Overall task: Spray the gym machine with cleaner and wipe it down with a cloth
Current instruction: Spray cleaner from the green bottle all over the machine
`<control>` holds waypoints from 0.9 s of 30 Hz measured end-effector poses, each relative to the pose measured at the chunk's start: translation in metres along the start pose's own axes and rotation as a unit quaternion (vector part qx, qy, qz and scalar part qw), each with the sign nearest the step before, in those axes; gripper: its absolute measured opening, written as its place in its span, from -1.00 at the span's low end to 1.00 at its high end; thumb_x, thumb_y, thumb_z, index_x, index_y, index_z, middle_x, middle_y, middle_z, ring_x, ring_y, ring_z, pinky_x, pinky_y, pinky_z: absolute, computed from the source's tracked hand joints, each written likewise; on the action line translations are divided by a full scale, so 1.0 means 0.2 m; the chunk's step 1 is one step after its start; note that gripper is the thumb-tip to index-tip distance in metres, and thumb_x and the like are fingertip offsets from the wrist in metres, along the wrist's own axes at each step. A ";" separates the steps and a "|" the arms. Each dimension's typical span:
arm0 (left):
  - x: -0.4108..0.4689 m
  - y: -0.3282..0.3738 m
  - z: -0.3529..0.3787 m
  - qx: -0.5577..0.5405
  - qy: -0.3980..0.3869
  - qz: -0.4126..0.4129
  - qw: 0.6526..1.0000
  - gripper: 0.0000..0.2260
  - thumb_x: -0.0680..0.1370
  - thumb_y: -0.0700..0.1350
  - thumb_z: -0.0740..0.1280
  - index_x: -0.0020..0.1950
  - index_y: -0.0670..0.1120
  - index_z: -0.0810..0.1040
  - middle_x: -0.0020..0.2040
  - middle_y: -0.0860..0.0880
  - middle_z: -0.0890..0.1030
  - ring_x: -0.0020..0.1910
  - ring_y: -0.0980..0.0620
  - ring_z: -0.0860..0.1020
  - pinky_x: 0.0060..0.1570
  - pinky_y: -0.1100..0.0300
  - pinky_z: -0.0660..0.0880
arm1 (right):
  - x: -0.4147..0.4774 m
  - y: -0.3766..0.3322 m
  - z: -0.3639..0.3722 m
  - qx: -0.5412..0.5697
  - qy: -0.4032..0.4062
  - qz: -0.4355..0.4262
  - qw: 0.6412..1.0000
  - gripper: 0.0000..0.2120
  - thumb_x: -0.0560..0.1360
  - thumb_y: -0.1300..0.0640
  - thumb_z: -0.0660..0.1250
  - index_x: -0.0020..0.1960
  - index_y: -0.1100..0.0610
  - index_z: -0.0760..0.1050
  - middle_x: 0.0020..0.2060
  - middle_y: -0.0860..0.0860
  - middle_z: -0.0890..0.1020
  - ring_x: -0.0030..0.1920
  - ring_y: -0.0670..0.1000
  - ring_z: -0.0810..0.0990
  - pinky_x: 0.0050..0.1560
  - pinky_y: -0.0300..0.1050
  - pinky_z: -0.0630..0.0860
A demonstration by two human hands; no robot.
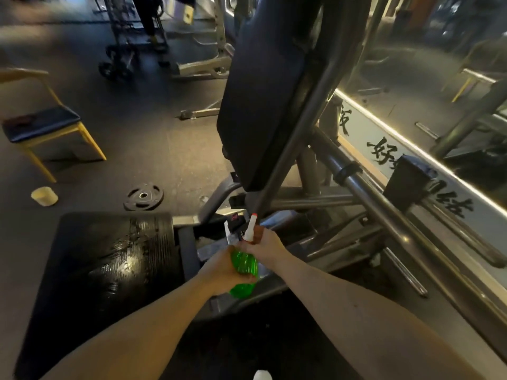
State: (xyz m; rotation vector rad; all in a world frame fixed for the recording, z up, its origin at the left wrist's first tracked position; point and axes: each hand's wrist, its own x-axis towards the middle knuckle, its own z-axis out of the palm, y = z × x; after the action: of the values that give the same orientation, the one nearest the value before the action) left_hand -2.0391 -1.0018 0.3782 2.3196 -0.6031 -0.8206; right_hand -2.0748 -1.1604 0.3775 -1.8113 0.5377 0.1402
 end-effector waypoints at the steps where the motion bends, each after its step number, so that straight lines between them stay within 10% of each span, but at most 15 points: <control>1: -0.02 0.00 -0.05 0.003 0.010 0.008 1.000 -0.33 0.33 0.05 0.67 0.33 0.15 0.42 0.12 0.18 0.59 0.17 0.14 0.57 0.29 0.08 0.53 | -0.03 -0.06 0.01 0.000 0.006 -0.010 1.000 -0.64 0.47 0.14 0.58 0.20 0.20 0.59 0.01 0.02 0.69 0.02 -0.08 0.65 -0.08 -0.41 0.52; 6: -0.13 0.11 -0.34 -0.003 0.025 0.091 0.996 -0.39 0.38 0.02 0.64 0.29 0.20 0.38 0.12 0.21 0.56 0.15 0.18 0.55 0.26 0.14 0.51 | -0.16 -0.39 0.01 -0.015 0.049 -0.094 0.994 -0.62 0.37 -0.07 0.58 0.13 -0.02 0.59 0.02 0.00 0.72 0.09 0.01 0.69 0.25 0.10 0.61; 27: -0.75 0.39 -1.18 -0.141 0.149 0.338 0.919 -0.47 0.41 -0.05 0.63 0.29 0.16 0.49 0.11 0.14 0.65 0.07 0.32 0.59 0.07 0.28 0.55 | -0.74 -1.49 0.15 -0.109 0.224 -0.342 0.906 -0.53 0.41 -0.15 0.57 0.26 -0.08 0.57 -0.01 -0.23 0.67 0.01 -0.26 0.64 0.02 -0.31 0.54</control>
State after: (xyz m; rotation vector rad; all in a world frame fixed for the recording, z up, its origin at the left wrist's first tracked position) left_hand -2.0016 -0.8803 0.6390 1.7374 -0.9892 -0.2012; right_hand -2.0734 -1.0255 0.6844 -2.1603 0.1691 -0.7394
